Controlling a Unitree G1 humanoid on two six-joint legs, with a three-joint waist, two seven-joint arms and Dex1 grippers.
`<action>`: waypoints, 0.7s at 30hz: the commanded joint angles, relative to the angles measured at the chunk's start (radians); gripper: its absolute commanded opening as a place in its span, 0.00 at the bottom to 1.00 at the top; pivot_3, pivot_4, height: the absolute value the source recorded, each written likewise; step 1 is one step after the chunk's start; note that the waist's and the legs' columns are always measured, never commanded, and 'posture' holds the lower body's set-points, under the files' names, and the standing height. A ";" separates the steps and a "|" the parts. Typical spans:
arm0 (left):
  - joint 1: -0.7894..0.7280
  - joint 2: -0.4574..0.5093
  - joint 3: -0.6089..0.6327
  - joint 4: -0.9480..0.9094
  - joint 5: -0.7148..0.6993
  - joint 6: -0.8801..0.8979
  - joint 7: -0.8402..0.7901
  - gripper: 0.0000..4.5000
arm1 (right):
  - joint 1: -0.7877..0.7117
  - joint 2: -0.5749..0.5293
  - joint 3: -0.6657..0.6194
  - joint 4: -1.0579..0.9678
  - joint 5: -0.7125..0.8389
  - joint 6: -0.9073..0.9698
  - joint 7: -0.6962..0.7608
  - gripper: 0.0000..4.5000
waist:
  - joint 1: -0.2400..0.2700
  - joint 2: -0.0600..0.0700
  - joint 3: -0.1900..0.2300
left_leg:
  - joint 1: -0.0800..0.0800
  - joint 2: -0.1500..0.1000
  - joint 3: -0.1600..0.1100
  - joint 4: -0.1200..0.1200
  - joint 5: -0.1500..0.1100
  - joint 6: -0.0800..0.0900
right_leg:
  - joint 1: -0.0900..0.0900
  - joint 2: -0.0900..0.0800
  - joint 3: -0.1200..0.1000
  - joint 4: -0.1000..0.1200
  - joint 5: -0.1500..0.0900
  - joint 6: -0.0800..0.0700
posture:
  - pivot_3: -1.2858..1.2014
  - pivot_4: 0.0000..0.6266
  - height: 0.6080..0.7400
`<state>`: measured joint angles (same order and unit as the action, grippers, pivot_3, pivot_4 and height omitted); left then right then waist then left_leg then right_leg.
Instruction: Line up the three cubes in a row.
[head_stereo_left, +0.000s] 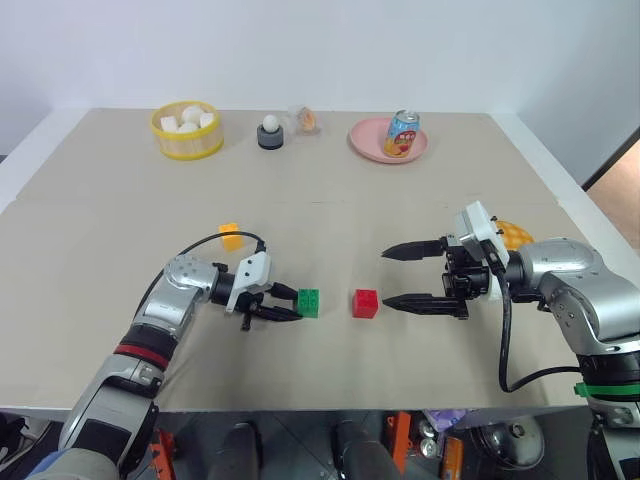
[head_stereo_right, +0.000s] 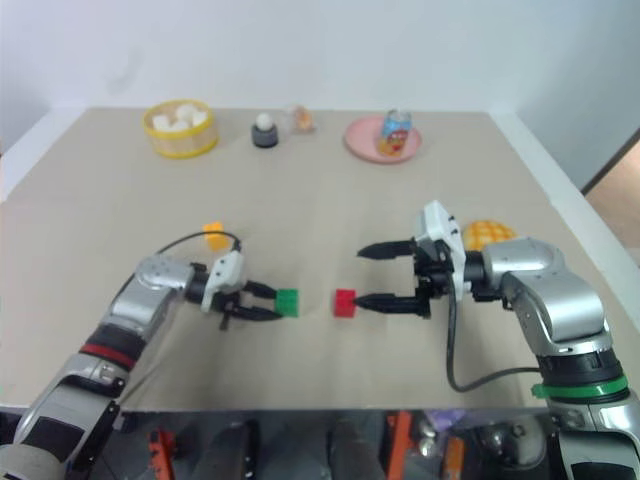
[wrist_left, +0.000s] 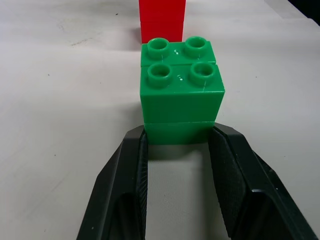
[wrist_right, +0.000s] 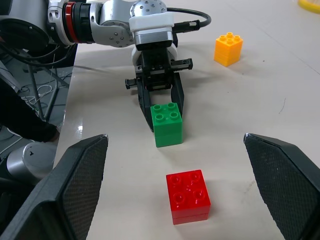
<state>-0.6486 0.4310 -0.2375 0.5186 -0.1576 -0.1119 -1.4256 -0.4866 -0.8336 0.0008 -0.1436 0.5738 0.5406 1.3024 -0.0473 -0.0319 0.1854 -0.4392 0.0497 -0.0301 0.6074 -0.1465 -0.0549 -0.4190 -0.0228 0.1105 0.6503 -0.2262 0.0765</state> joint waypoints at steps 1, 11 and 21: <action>-0.012 -0.008 0.006 0.004 0.006 -0.020 0.018 0.27 | -0.023 0.003 -0.010 -0.011 0.003 -0.010 -0.002 1.00 | 0.000 0.000 0.000 | 0.000 0.000 0.000 0.000 0.000 0.000 | 0.000 0.000 0.000 0.000 0.000 0.000 | 0.52 0.24 1.00; -0.012 -0.001 0.006 -0.006 -0.014 0.025 -0.007 0.64 | -0.028 0.004 -0.010 -0.006 0.001 -0.010 -0.002 1.00 | 0.000 0.000 0.000 | 0.000 0.000 0.000 0.002 0.000 0.000 | 0.001 0.000 0.000 0.000 0.001 0.001 | 0.52 0.24 1.00; 0.010 0.023 0.033 -0.088 -0.069 0.079 -0.039 0.99 | -0.043 0.009 -0.007 0.005 0.000 -0.010 0.002 1.00 | 0.000 0.000 0.000 | 0.000 0.000 0.000 0.003 0.000 0.000 | 0.001 0.000 0.000 0.001 0.001 0.001 | 0.52 0.24 1.00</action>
<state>-0.6442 0.4339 -0.2298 0.4732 -0.2007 -0.0507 -1.4519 -0.5097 -0.8260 0.0014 -0.1328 0.5732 0.5403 1.3022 -0.0475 -0.0318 0.1854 -0.4392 0.0498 -0.0302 0.6102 -0.1464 -0.0548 -0.4183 -0.0227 0.1105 0.6509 -0.2250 0.0770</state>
